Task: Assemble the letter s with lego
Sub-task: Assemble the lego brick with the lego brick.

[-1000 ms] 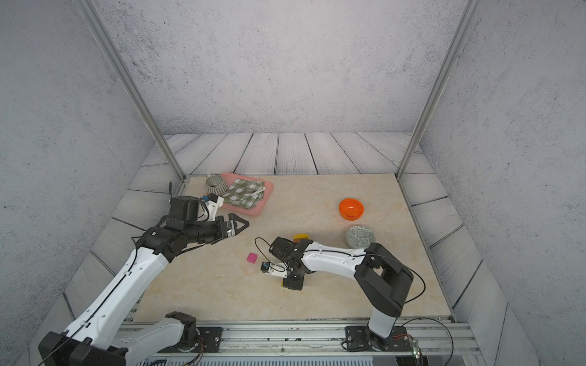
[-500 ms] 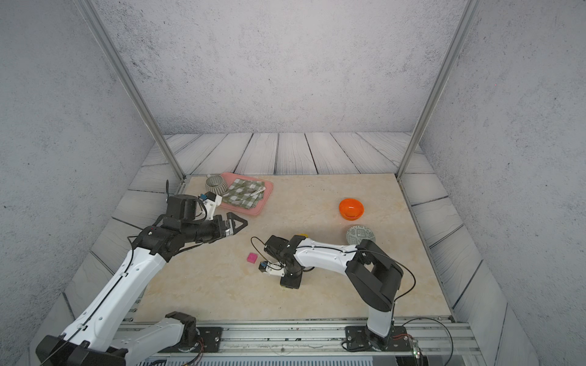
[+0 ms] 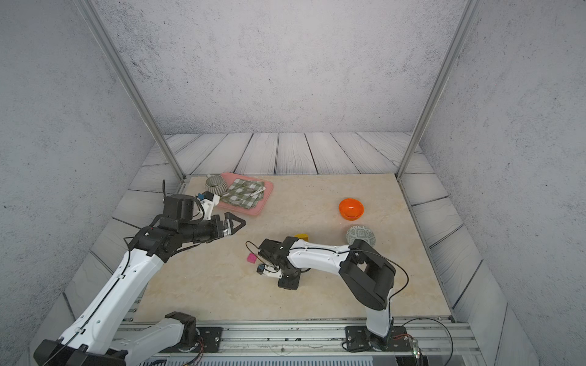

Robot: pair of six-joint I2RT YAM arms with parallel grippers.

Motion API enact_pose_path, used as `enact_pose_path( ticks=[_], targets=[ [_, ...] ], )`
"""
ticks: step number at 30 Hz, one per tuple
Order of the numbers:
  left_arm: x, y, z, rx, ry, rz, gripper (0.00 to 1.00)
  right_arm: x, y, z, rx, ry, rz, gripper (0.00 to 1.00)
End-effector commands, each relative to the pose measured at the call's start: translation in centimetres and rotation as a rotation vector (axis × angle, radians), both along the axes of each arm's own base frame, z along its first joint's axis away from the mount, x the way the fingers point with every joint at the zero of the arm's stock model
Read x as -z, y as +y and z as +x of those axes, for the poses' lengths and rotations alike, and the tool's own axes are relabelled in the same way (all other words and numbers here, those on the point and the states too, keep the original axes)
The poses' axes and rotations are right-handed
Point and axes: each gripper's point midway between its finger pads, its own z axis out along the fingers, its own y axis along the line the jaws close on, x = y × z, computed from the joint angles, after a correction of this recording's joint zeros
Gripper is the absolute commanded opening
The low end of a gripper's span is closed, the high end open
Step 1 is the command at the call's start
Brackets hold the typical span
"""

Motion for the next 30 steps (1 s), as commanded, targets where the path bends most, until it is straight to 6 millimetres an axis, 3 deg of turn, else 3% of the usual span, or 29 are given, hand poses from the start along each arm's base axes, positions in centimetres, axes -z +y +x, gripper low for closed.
enact_pose_path(
  ticks=[1, 9, 20, 30],
  targets=[
    [-1.4, 0.3, -0.1, 0.001, -0.042, 0.002, 0.99, 4.5, -5.0, -2.2, -0.010, 0.105, -0.227, 0.00],
    [-1.5, 0.3, -0.2, 0.000, -0.036, -0.007, 0.99, 3.7, -3.7, -4.2, -0.042, 0.243, -0.177, 0.00],
    [-2.0, 0.5, -0.8, -0.011, -0.040, -0.012, 0.99, 1.6, -5.6, -4.0, -0.023, 0.181, -0.216, 0.00],
    [-1.8, 0.6, -0.9, -0.014, -0.036, -0.006, 0.99, 3.7, -5.9, -4.3, -0.016, 0.232, -0.313, 0.00]
  ],
)
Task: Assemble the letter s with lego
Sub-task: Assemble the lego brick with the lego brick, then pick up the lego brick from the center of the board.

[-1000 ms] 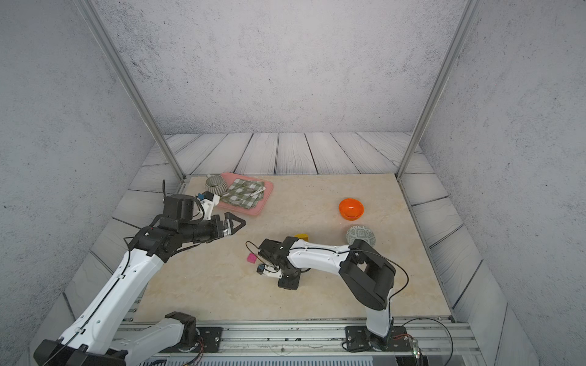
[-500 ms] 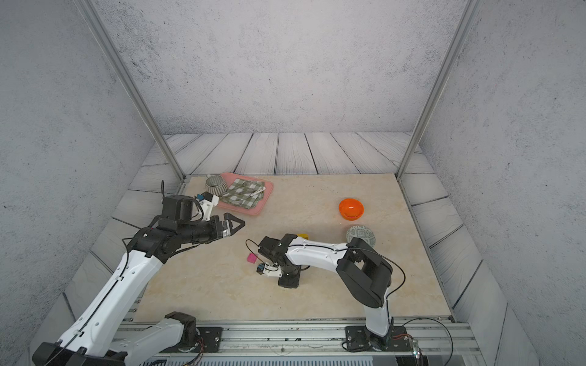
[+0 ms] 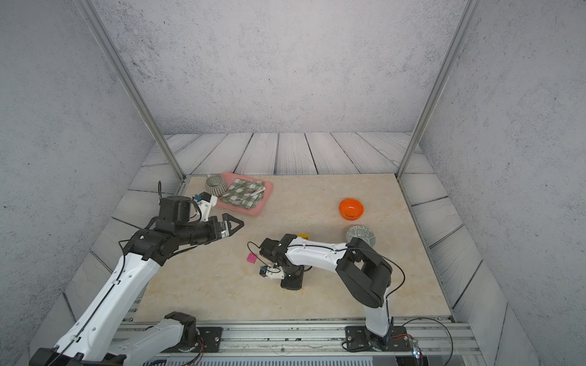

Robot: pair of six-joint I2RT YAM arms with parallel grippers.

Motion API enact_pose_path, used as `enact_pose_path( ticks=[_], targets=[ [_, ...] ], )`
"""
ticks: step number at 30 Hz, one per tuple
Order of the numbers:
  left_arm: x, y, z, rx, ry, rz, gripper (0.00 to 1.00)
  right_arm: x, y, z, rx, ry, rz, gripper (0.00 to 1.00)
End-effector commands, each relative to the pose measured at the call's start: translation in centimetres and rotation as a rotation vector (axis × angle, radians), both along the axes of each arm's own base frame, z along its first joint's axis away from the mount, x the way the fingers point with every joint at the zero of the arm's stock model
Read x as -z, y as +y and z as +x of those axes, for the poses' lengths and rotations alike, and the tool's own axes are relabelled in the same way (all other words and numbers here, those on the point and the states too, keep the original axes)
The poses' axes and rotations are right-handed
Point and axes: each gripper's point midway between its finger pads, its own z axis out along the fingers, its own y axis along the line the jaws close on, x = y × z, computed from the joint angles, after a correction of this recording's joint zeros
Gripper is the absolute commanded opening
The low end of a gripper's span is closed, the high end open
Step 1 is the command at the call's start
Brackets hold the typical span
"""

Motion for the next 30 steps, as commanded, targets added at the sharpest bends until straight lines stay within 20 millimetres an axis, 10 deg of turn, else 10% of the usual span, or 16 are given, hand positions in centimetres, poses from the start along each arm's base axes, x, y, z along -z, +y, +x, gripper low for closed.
enact_pose_path(
  ticks=[1, 10, 17, 30],
  targets=[
    [-1.1, 0.4, -0.1, -0.010, -0.029, 0.005, 0.99, 4.4, -4.8, -3.1, 0.013, 0.136, -0.253, 0.00],
    [-1.5, 0.8, -0.2, -0.019, -0.048, 0.022, 0.99, 5.2, -4.5, -2.4, 0.045, 0.053, -0.250, 0.00],
    [-0.3, 1.6, 0.1, -0.053, -0.019, 0.073, 0.99, -2.6, -1.0, -0.2, 0.067, -0.080, 0.025, 0.00],
    [14.3, -0.2, -0.4, -0.032, 0.352, 0.469, 0.93, -12.1, -4.6, 1.8, 0.222, -0.203, 0.203, 0.00]
  ],
)
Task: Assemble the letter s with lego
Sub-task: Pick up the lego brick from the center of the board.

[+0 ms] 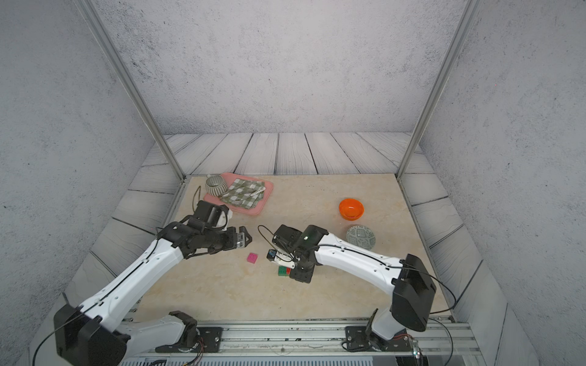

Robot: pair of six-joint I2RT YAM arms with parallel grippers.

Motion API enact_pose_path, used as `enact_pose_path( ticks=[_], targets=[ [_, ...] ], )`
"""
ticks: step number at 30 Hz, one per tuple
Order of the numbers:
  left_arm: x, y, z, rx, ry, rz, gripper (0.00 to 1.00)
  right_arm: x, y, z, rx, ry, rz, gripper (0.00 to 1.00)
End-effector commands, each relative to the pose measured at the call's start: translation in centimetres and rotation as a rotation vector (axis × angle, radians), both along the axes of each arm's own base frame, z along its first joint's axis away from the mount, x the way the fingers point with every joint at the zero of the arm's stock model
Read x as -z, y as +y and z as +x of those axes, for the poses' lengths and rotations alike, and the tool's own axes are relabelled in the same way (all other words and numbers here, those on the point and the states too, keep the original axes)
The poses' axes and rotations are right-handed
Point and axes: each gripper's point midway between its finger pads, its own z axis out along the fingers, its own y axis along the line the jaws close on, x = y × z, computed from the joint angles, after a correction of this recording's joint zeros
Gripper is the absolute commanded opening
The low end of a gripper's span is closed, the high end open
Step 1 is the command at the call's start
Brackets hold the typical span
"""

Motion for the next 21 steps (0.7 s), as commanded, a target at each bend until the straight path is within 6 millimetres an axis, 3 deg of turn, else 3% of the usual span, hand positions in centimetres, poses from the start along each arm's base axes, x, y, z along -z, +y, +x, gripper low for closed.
enact_pose_path(
  ticks=[1, 3, 7, 15, 21],
  targets=[
    [4.3, 0.8, -0.3, -0.007, 0.142, 0.148, 0.89, -1.4, -2.1, 0.4, 0.073, -0.003, 0.003, 0.00],
    [6.3, 0.8, -0.1, 0.009, 0.199, 0.203, 0.83, -2.0, -2.7, 0.7, 0.095, -0.021, 0.009, 0.00],
    [8.2, 0.9, 0.5, 0.044, 0.272, 0.288, 0.69, -2.4, -3.2, 0.9, 0.107, -0.036, 0.023, 0.00],
    [9.9, -0.8, 1.4, 0.104, 0.307, 0.313, 0.74, -2.4, -3.7, 0.9, 0.123, -0.039, 0.037, 0.00],
    [11.3, -1.1, 2.0, 0.117, 0.339, 0.353, 0.71, -2.3, -3.8, 0.9, 0.126, -0.039, 0.047, 0.00]
  ],
)
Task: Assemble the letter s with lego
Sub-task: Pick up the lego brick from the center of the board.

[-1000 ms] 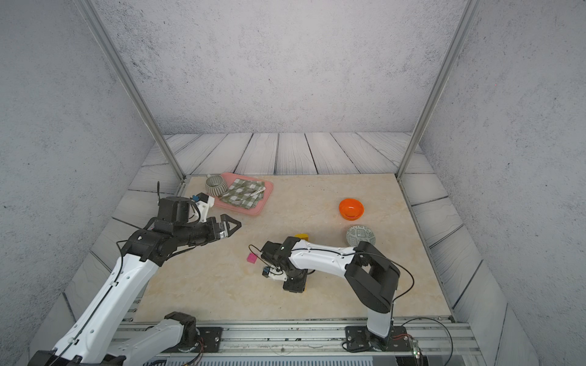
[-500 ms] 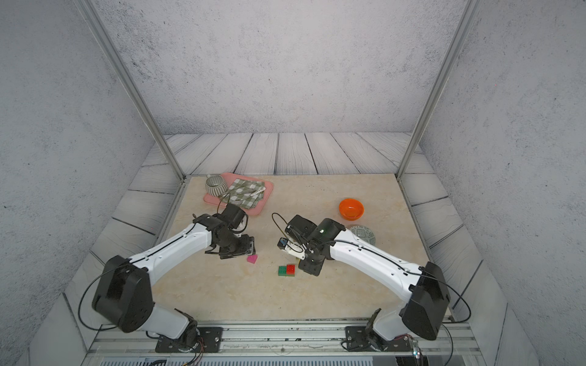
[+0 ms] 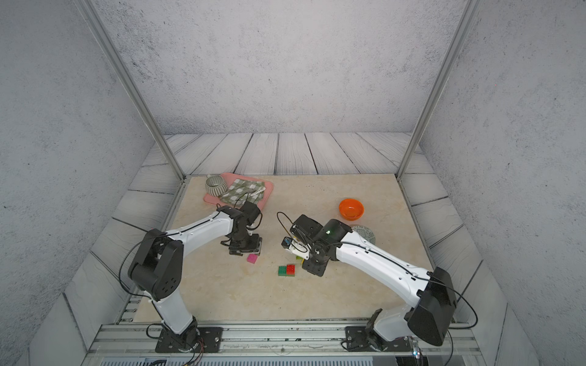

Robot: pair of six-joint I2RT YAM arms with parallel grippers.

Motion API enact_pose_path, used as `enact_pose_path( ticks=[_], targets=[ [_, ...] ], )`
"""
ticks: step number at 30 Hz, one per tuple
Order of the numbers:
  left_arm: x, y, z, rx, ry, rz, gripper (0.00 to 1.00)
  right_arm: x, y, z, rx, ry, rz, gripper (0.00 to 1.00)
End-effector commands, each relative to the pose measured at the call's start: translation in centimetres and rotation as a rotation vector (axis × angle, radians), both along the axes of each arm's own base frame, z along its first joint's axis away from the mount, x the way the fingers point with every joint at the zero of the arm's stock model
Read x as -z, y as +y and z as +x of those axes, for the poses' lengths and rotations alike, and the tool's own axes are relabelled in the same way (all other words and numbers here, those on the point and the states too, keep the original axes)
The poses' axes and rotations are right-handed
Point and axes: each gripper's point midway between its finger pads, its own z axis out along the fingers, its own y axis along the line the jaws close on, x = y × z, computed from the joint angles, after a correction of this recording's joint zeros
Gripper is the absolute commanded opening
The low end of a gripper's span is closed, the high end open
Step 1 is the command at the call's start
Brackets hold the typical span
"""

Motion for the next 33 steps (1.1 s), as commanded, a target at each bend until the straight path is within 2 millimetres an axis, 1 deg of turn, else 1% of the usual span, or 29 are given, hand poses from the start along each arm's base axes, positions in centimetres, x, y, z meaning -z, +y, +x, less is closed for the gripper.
enact_pose_path(
  ticks=[1, 5, 7, 9, 13, 15, 17, 20, 22, 24, 27, 28, 30, 33],
  targets=[
    [0.8, 0.3, -0.1, 0.020, 0.032, 0.050, 0.71, -0.3, -0.5, -0.3, 0.015, -0.003, 0.012, 0.00],
    [2.0, 0.4, -0.2, 0.026, 0.070, 0.086, 0.69, -0.3, -0.7, -0.3, 0.017, -0.004, 0.014, 0.00],
    [2.4, 0.4, -0.4, 0.032, 0.085, 0.091, 0.66, -0.3, -0.9, -0.3, 0.021, -0.004, 0.015, 0.00],
    [2.7, 0.2, -0.6, 0.033, 0.092, 0.088, 0.60, -0.3, -0.9, -0.4, 0.020, -0.002, 0.016, 0.00],
    [2.9, -0.4, -1.0, 0.036, 0.106, 0.069, 0.41, -0.3, -1.1, -0.4, 0.023, -0.006, 0.018, 0.00],
    [2.6, -0.6, -1.3, 0.039, 0.106, 0.072, 0.35, -0.4, -1.1, -0.3, 0.026, -0.009, 0.020, 0.00],
    [1.7, -1.1, -1.8, 0.043, 0.097, 0.065, 0.29, -0.5, -1.2, -0.2, 0.028, -0.015, 0.019, 0.00],
    [-0.3, -2.7, -3.5, 0.055, 0.080, 0.039, 0.26, -0.9, -1.4, -0.1, 0.029, -0.027, 0.021, 0.00],
    [-1.2, -4.2, -5.3, 0.061, 0.081, 0.022, 0.25, -1.1, -1.6, 0.0, 0.033, -0.035, 0.022, 0.00],
    [-1.6, -5.9, -7.4, 0.054, 0.089, -0.003, 0.24, -1.3, -1.8, 0.2, 0.039, -0.043, 0.029, 0.00],
    [-1.5, -8.3, -9.7, 0.031, 0.101, -0.050, 0.23, -1.6, -2.1, 0.4, 0.050, -0.058, 0.031, 0.00],
    [-1.4, -9.0, -10.2, 0.025, 0.099, -0.063, 0.23, -1.7, -2.1, 0.5, 0.049, -0.061, 0.032, 0.00],
    [-0.9, -10.4, -10.8, 0.007, 0.100, -0.081, 0.23, -1.8, -2.3, 0.6, 0.054, -0.066, 0.036, 0.00],
    [-0.1, -11.8, -11.2, -0.014, 0.102, -0.098, 0.24, -2.0, -2.6, 0.6, 0.057, -0.071, 0.032, 0.00]
  ],
)
